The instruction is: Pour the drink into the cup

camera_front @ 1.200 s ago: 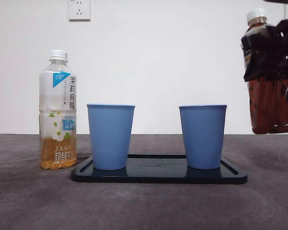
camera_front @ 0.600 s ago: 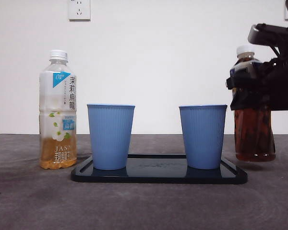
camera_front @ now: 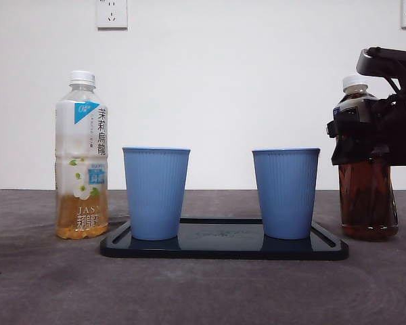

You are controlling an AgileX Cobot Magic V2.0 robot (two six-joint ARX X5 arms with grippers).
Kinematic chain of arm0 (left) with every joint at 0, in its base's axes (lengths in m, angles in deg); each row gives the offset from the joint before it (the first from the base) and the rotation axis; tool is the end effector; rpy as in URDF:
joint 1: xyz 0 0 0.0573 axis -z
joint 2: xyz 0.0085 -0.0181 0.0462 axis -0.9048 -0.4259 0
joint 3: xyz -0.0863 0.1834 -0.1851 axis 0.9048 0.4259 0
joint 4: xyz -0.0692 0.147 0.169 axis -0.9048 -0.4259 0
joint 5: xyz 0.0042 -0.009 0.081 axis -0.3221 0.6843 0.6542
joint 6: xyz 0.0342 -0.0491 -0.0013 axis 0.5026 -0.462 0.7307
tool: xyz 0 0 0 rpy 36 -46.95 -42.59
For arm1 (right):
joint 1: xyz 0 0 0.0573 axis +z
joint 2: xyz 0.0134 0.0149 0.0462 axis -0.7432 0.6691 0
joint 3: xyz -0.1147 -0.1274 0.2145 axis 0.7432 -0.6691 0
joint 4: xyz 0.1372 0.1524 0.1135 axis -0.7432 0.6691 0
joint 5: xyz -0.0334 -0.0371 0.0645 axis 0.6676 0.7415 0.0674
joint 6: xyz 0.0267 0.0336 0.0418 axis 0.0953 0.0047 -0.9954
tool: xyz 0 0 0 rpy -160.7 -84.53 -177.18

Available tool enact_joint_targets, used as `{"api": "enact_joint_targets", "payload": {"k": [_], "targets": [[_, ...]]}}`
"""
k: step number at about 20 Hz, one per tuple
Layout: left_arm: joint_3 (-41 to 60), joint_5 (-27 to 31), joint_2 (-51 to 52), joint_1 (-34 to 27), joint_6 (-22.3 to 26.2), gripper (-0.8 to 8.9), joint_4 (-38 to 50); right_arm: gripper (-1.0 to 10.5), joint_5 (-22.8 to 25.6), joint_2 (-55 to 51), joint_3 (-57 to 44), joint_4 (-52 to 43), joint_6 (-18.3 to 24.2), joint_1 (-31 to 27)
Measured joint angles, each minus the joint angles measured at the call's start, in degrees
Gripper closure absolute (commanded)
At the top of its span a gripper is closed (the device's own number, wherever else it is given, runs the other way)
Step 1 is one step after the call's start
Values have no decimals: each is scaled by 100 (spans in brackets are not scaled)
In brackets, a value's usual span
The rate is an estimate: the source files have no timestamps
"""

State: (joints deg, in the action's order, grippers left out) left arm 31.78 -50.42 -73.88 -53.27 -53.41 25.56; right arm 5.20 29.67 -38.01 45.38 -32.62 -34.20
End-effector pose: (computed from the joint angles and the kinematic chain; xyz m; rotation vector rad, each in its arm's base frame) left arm 0.0717 -0.0377 0.3065 -0.1281 0.5490 -0.7959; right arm 0.2535 0.0614 0.1930 0.0741 0.3452 0.1955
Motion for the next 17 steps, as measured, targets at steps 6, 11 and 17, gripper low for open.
{"api": "enact_joint_targets", "payload": {"k": [6,11,17], "targets": [[0,2,0,0,0,375,-2,507,-2,-24,11,444,0,2],[0,76,0,0,0,353,0,462,2,-304,11,898,0,2],[0,896,0,0,37,307,0,461,-22,-1375,11,2905,-87,7]]}}
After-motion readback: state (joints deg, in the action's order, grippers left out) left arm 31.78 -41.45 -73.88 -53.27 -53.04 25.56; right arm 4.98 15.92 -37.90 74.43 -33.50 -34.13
